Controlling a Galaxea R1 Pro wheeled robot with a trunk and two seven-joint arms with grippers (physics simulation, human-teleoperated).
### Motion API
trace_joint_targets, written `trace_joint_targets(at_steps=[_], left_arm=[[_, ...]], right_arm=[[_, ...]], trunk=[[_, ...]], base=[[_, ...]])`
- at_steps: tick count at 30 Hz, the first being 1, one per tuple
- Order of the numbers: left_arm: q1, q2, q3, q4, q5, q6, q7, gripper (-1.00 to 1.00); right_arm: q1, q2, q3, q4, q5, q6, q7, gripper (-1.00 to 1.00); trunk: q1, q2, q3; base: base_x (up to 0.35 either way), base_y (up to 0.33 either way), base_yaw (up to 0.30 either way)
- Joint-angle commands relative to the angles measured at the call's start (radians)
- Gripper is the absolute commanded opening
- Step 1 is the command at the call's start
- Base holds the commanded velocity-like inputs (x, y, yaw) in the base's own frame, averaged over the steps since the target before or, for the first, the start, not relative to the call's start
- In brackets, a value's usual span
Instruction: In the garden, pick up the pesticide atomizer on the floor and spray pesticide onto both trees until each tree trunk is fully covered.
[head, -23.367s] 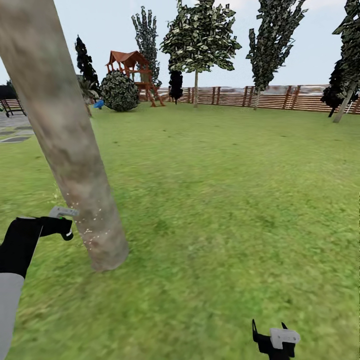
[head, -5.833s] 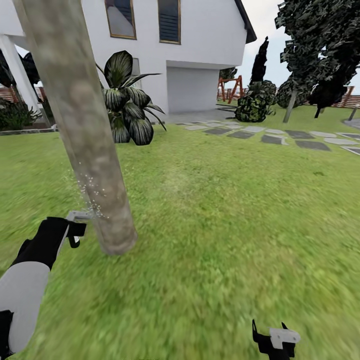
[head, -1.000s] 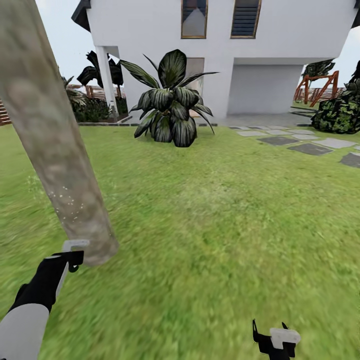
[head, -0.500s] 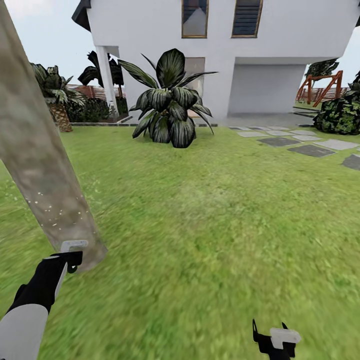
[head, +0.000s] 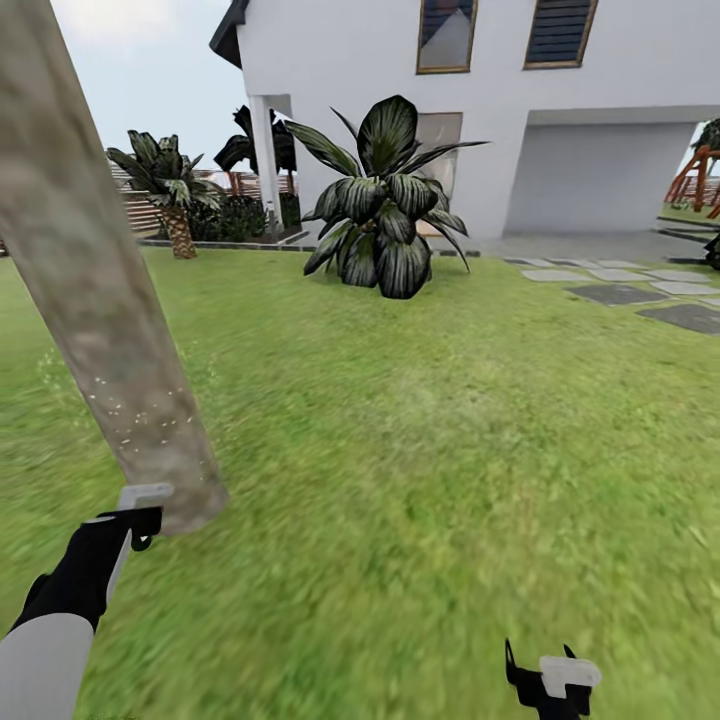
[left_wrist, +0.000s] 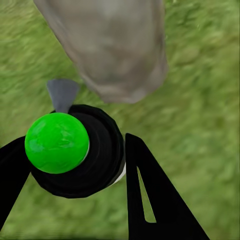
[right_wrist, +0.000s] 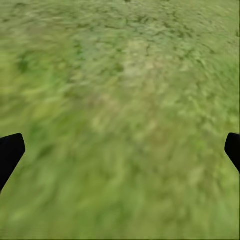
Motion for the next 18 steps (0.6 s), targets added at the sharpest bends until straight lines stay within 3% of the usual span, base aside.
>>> trace_joint_targets(at_steps=[1,14,18], left_arm=[[0.0,0.0,0.0,0.0,0.0,0.0,0.0,-1.0],[0.0,0.002,0.001,0.0,-0.001,0.0,0.0,-1.0],[0.0,0.002,0.001,0.0,-0.001,0.0,0.0,-1.0]], right_arm=[[0.0,0.0,0.0,0.0,0.0,0.0,0.0,1.0],[0.0,0.0,0.0,0.0,0.0,0.0,0.0,1.0],[0.0,0.0,0.0,0.0,0.0,0.0,0.0,1.0]], trunk=[[0.0,0.0,0.0],[0.0,0.0,0.0],[0.0,0.0,0.0]], base=[[0.169,-0.25,0.274],[0.165,-0.25,0.038],[0.159,-0.25,0.195]])
